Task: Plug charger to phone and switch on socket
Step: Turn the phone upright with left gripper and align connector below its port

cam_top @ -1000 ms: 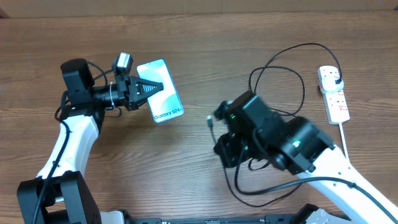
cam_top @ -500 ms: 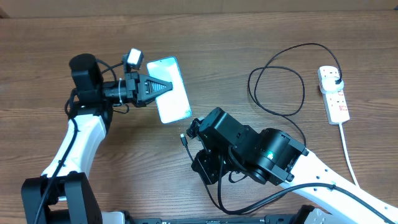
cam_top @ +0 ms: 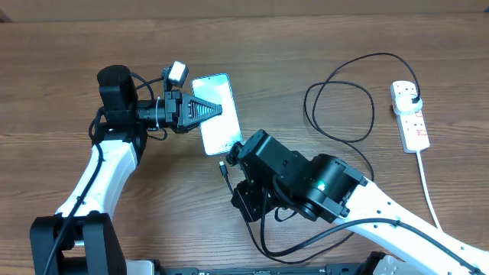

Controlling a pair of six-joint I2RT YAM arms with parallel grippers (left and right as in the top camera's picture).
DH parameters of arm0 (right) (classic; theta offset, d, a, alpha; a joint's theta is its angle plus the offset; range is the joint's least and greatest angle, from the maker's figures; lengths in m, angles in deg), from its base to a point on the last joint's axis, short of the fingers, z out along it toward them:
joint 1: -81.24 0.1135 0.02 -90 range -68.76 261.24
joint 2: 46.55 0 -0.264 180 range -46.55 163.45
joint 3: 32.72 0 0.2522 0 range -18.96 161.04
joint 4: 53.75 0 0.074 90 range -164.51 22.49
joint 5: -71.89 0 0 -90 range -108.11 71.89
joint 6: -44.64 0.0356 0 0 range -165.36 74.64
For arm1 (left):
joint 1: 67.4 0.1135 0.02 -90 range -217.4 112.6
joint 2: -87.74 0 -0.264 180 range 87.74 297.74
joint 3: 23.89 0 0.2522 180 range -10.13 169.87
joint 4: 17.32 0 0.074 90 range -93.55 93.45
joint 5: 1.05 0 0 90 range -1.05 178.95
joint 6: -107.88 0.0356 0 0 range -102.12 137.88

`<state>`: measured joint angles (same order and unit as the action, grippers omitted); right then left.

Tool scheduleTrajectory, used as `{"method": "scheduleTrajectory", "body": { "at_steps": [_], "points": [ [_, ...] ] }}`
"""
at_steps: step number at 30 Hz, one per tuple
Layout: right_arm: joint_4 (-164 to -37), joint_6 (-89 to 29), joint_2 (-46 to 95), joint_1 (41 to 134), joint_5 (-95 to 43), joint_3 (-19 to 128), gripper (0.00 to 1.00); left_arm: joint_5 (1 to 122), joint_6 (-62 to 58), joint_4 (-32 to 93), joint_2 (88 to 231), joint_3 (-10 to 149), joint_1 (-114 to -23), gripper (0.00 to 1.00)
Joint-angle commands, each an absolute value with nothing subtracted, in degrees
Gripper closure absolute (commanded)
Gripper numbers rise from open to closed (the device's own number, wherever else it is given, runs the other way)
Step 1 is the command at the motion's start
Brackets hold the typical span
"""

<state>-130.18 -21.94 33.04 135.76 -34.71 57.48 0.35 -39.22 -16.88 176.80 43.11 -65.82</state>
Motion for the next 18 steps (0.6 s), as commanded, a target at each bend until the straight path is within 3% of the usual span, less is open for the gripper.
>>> {"method": "scheduleTrajectory", "body": {
  "at_steps": [1, 18],
  "points": [
    [-129.8, -19.8, 33.5, 135.9, -31.4, 57.5, 0.96, -1.6, -40.0, -17.3, 175.8, 44.4, -65.8, 0.96],
    [-129.1, -17.9, 33.5, 135.9, -31.2, 57.6, 0.96, -1.6, -38.7, -17.3, 175.8, 44.4, -65.8, 0.96]
  ]
}}
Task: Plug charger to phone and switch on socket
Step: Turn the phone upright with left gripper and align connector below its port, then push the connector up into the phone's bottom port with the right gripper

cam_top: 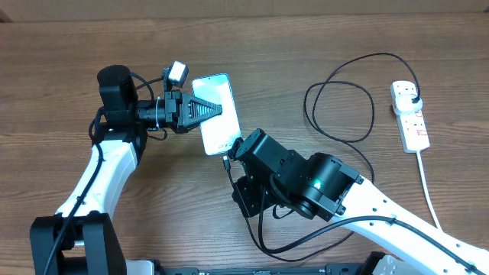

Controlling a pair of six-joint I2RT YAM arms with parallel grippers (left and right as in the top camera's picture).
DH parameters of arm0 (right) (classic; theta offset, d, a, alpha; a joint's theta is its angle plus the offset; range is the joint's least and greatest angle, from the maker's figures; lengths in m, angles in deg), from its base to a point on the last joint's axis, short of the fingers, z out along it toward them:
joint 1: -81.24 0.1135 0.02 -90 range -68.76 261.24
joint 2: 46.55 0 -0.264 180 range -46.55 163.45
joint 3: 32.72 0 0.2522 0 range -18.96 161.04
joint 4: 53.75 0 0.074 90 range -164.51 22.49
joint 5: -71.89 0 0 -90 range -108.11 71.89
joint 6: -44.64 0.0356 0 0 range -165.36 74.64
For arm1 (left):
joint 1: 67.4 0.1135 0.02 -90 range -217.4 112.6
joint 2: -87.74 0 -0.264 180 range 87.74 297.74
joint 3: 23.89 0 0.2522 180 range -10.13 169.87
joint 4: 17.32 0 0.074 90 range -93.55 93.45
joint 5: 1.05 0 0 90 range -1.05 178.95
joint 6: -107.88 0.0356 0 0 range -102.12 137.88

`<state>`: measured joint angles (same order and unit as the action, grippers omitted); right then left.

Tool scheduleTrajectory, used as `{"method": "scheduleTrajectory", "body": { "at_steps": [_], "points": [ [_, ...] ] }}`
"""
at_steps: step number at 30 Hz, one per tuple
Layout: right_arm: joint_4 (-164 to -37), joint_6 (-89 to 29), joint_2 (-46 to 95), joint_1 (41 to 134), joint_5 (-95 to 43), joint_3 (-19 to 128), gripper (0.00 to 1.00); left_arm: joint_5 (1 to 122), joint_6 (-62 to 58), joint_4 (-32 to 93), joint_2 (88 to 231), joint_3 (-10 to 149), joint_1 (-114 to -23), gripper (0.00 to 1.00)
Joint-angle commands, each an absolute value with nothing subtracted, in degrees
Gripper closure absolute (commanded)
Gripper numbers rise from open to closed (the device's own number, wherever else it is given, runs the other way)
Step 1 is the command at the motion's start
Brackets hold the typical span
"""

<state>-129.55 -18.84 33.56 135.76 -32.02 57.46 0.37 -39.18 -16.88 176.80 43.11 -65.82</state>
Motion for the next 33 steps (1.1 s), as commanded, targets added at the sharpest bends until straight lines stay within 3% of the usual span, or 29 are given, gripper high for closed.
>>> {"method": "scheduleTrajectory", "body": {
  "at_steps": [1, 33],
  "points": [
    [-129.2, -17.3, 33.4, 135.9, -31.3, 57.6, 0.96, -1.6, -38.7, -17.3, 175.8, 44.4, -65.8, 0.96],
    [-128.6, -17.3, 31.3, 135.9, -28.9, 57.6, 0.96, -1.6, -32.8, -17.1, 175.8, 44.4, -65.8, 0.96]
  ]
}}
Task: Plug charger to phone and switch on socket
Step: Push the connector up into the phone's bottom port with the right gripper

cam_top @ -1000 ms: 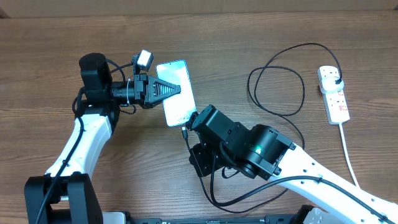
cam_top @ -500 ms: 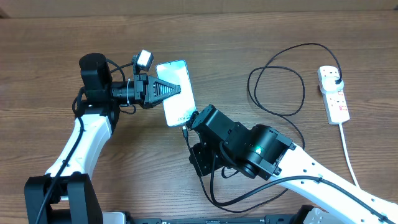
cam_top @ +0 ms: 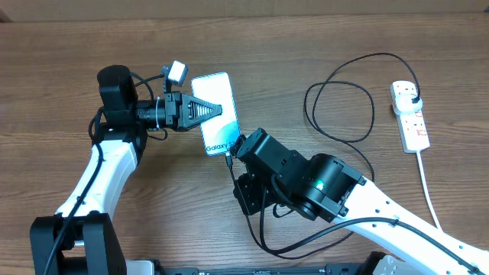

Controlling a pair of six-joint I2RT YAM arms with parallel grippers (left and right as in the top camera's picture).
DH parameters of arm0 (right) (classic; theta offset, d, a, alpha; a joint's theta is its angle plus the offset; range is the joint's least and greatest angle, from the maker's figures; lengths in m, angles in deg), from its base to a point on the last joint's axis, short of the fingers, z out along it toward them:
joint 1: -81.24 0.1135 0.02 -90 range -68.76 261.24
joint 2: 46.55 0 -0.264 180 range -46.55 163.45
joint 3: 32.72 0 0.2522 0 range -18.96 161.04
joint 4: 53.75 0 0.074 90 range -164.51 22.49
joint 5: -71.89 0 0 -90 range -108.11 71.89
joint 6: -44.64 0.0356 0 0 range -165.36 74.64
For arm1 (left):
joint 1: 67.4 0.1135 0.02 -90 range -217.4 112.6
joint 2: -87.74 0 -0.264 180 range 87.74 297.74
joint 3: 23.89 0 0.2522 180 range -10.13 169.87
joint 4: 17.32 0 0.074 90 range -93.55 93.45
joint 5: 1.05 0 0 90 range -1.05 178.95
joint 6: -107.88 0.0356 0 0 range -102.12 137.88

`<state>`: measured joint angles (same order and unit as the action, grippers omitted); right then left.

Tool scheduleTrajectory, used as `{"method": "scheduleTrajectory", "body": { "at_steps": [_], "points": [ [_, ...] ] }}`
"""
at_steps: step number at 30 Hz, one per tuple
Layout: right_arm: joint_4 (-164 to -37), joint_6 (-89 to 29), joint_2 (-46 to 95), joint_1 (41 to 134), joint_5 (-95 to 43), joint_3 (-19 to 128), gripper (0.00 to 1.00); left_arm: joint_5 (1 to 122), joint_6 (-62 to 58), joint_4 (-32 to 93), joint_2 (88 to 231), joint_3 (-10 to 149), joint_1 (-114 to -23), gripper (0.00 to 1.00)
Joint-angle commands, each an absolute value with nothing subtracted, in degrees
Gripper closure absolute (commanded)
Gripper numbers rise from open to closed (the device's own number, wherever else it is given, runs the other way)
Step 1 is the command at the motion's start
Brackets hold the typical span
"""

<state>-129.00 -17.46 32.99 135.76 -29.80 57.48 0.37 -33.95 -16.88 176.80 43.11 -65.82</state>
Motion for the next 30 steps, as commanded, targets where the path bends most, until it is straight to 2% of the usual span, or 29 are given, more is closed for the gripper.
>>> {"method": "scheduleTrajectory", "body": {
  "at_steps": [1, 30],
  "points": [
    [-128.6, -17.3, 31.3, 135.9, -28.9, 57.6, 0.96, -1.6, -33.4, -17.1, 175.8, 44.4, -65.8, 0.96],
    [-126.3, -17.3, 31.3, 135.9, -31.3, 57.6, 0.96, 0.7, -37.9, -17.1, 175.8, 44.4, -66.0, 0.96]
  ]
}}
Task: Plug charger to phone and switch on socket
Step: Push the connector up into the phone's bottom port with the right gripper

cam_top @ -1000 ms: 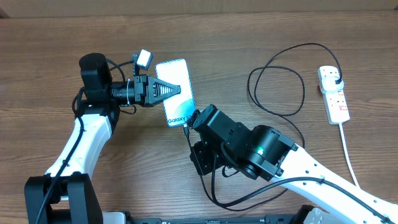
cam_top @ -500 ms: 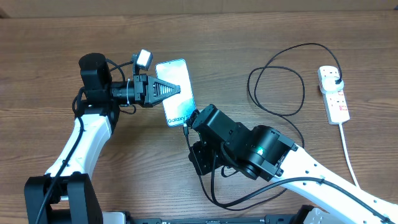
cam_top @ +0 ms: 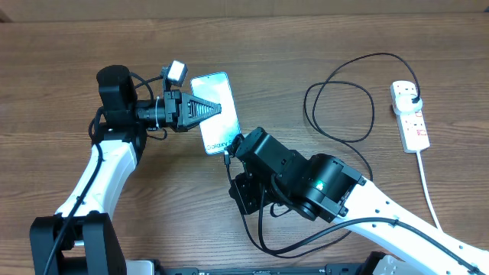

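The phone (cam_top: 213,107) lies face up at the centre left of the table, its lit screen showing a "Galaxy" logo near the bottom. My left gripper (cam_top: 220,109) reaches in from the left, its fingers shut to a point and resting on the screen. My right gripper (cam_top: 229,156) sits at the phone's bottom edge, shut on the black charger plug (cam_top: 227,161), which meets the phone's port. The bulky wrist hides most of the right gripper's fingers. The white socket strip (cam_top: 410,116) lies at the far right with a black adapter (cam_top: 413,95) plugged in.
The black charger cable (cam_top: 340,99) makes a large loop between the phone and the strip. The strip's white cord (cam_top: 429,195) runs toward the front right edge. The right arm's body (cam_top: 313,187) covers the table's front middle.
Almost nothing differs. My right wrist has shifted a touch toward the front left, still at the phone's bottom edge. The logo still shows on the screen, and the left gripper has held still.
At first my right gripper held the plug just short of the phone's bottom edge, the screen plain and pale. Then the plug was at the edge. After that the screen showed the Galaxy logo with the plug at the port, and it stays so now.
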Controlling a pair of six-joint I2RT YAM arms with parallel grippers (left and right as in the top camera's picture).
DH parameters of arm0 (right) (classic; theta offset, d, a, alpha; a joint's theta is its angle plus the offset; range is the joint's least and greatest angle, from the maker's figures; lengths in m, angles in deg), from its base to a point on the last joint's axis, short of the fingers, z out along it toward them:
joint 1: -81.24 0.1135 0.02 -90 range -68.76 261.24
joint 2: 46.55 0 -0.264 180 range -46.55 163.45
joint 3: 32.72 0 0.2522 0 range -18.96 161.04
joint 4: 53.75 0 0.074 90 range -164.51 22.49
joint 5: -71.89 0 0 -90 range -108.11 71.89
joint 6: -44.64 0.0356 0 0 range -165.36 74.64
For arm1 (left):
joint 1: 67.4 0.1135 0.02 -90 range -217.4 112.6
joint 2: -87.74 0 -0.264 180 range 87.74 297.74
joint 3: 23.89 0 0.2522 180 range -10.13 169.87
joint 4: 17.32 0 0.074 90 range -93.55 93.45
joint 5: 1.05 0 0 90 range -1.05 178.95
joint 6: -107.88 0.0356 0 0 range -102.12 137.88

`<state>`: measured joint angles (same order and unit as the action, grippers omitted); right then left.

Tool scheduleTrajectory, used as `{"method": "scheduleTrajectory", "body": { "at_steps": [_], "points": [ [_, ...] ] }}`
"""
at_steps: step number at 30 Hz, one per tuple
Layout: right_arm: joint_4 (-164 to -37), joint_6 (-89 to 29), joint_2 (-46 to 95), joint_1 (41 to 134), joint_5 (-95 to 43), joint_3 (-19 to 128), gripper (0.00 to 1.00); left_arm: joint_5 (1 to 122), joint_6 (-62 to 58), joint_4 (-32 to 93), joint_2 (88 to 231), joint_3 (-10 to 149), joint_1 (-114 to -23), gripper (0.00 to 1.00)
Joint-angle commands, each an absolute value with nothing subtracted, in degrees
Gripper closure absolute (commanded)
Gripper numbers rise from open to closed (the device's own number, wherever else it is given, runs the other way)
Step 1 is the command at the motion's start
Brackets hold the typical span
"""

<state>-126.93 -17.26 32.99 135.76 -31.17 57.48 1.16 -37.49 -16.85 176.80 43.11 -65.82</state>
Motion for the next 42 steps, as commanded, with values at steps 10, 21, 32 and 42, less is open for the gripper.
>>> {"method": "scheduleTrajectory", "body": {
  "at_steps": [10, 21, 32, 42],
  "points": [
    [-126.2, -17.4, 31.3, 135.9, -31.2, 57.6, 0.96, 0.6, -37.9, -17.1, 175.8, 44.4, -66.0, 0.96],
    [-124.3, -18.8, 31.3, 135.9, -26.3, 57.6, 0.96, -1.7, -37.6, -17.1, 175.8, 44.4, -66.0, 0.96],
    [-123.5, -18.7, 31.3, 135.9, -24.7, 57.6, 0.8, -1.7, -37.3, -17.1, 175.8, 44.4, -66.8, 0.96],
    [-123.4, -18.3, 31.6, 135.9, -25.8, 57.6, 0.57, -0.6, -36.1, -17.1, 175.8, 44.4, -66.8, 0.96]
  ]
}}
